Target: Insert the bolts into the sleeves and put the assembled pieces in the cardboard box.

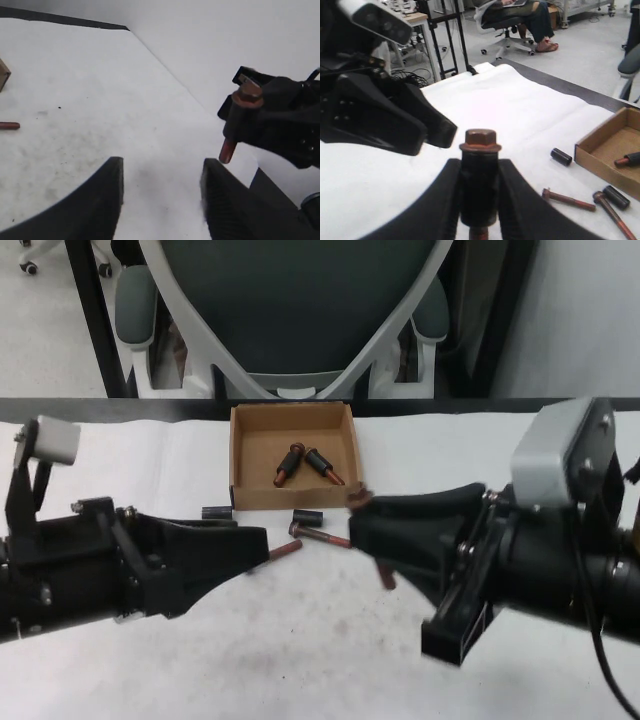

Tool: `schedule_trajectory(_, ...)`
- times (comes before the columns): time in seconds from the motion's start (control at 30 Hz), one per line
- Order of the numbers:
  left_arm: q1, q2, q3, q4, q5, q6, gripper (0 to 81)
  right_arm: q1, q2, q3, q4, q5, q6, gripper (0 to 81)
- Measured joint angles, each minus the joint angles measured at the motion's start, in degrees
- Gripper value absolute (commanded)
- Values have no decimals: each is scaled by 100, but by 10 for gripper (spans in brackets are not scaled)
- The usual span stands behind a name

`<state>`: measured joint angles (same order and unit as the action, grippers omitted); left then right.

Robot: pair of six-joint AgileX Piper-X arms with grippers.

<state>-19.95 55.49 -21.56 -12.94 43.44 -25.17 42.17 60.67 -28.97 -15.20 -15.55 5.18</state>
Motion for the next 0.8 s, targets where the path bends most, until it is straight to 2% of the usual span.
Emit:
schedule_trajectory(0.1, 44, 0, 0, 203, -68, 212, 458, -263, 0, -98, 240, 15, 59, 3)
schedule_trajectory(0.23, 41, 0, 0, 715, -529, 343, 458, -790, 68, -321, 621, -5, 112, 3)
schedule_trajectory(0.4, 41, 0, 0, 1160, -931, -709, 458, -1087, 674, -816, 1063, -256, 130, 3)
schedule_trajectory(0.53, 41, 0, -51, 1294, -1262, -1223, 449, -1121, 1235, -1299, 1278, -412, 130, 3)
schedule_trajectory(0.73, 41, 0, -362, 1756, -1612, -1338, 443, -1130, 1952, -2016, 1683, -456, 130, 3)
schedule_trajectory(0.8, 41, 0, -476, 1941, -1740, -1338, 443, -1156, 2512, -2635, 2079, -566, 35, 3)
